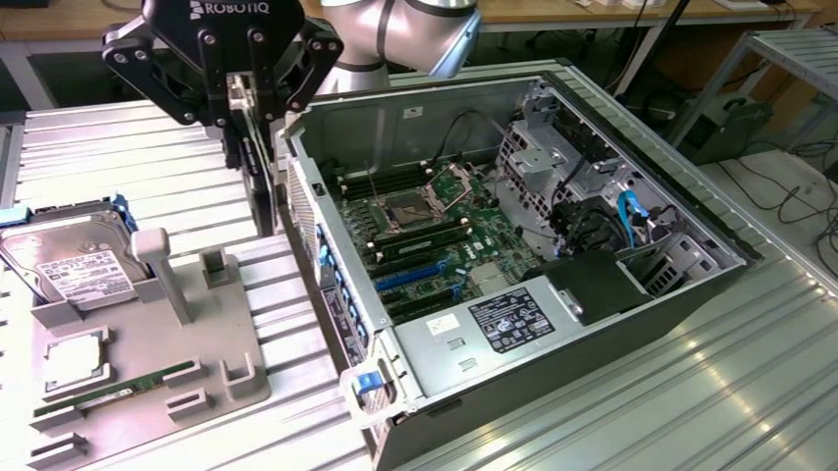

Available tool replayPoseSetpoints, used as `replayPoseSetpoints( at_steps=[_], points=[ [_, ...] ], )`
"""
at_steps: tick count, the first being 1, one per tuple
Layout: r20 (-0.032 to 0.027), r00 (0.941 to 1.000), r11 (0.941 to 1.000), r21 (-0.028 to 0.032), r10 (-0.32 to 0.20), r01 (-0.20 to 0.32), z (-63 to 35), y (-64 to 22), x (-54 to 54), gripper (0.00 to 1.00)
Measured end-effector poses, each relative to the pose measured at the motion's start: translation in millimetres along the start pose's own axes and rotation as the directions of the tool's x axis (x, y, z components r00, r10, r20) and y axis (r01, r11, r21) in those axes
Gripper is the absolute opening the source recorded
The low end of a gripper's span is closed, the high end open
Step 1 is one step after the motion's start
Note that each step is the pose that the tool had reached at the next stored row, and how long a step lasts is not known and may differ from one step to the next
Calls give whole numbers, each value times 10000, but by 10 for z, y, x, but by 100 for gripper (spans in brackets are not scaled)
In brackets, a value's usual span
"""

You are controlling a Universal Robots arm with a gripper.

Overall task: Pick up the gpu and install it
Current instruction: 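Pick up the gpu and move the gpu toward the slot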

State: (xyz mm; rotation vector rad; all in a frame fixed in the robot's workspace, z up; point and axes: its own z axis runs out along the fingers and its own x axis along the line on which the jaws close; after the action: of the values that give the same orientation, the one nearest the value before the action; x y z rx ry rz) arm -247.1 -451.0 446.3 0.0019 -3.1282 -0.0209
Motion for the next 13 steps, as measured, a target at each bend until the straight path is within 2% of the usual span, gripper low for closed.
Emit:
replayPoseSetpoints(
  at_steps=[13],
  points=[
    [0,10000,10000,5,0,0,-1,0,-96,27]
  ],
)
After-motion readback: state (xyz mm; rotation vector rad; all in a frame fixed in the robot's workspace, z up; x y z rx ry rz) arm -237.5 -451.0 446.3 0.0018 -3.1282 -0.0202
